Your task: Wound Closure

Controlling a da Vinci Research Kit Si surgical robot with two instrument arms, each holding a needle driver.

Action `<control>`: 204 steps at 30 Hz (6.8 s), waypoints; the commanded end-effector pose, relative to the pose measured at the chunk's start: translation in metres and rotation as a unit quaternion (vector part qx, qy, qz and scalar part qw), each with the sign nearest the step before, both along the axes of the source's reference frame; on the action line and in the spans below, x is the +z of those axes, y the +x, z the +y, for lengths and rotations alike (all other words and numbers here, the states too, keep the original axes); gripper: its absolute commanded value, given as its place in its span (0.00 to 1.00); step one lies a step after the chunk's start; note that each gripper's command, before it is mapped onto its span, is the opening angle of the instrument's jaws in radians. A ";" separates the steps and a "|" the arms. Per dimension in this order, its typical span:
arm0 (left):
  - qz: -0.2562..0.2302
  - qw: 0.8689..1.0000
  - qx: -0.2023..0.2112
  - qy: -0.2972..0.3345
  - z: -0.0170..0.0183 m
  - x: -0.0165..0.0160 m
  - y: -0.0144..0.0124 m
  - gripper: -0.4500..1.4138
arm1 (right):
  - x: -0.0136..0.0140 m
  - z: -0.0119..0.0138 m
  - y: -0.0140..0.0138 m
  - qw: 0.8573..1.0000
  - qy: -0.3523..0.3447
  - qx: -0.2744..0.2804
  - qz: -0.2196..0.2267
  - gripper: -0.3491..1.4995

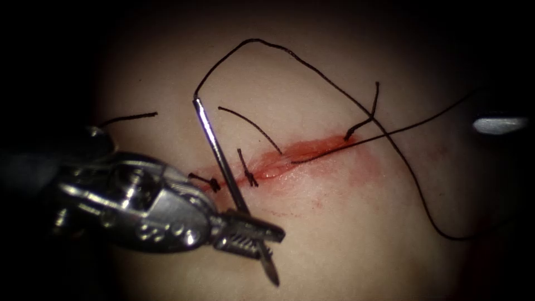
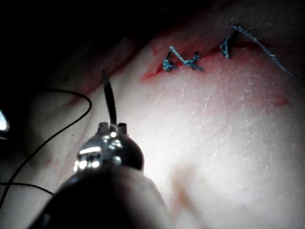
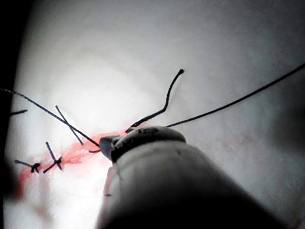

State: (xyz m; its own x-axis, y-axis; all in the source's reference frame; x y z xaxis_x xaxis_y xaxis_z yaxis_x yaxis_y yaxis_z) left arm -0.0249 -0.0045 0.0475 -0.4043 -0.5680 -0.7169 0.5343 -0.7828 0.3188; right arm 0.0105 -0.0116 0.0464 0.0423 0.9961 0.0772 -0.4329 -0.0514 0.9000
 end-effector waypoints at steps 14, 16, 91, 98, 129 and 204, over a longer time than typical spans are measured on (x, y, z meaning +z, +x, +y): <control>0.045 0.992 0.084 -0.084 -0.0040 0.0017 -0.0045 0.00 | 0.0011 -0.0067 0.0126 0.997 0.014 -0.047 0.067 0.53; 0.045 0.991 0.090 -0.084 -0.0043 0.0022 -0.0046 0.00 | 0.0006 -0.0070 0.0131 0.996 0.012 -0.053 0.069 0.67; 0.071 0.804 -0.373 0.458 0.0032 0.0093 0.0022 0.00 | 0.0022 0.0059 0.0121 0.731 -0.654 0.082 0.179 0.00; 0.075 0.774 -0.384 0.498 0.0026 0.0129 -0.0008 0.00 | 0.0009 0.0073 0.0124 0.701 -0.672 0.059 0.229 0.00; 0.195 0.743 -0.444 0.461 0.0023 0.0215 -0.0004 0.00 | -0.0015 0.0079 0.0137 0.698 -0.667 0.057 0.254 0.00; 0.195 0.545 -0.382 0.721 0.0026 0.0234 -0.0007 0.00 | 0.0089 0.0056 0.0201 0.622 -0.683 -0.076 0.376 0.00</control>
State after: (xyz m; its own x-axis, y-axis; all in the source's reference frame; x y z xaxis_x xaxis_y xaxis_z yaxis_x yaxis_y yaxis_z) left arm -0.0251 -0.0017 0.0703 -0.4092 0.9120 0.0295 -0.3157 -0.1112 -0.9423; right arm 0.0296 -0.0063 0.0551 -0.3396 0.0939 -0.9359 0.2307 0.9729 0.0139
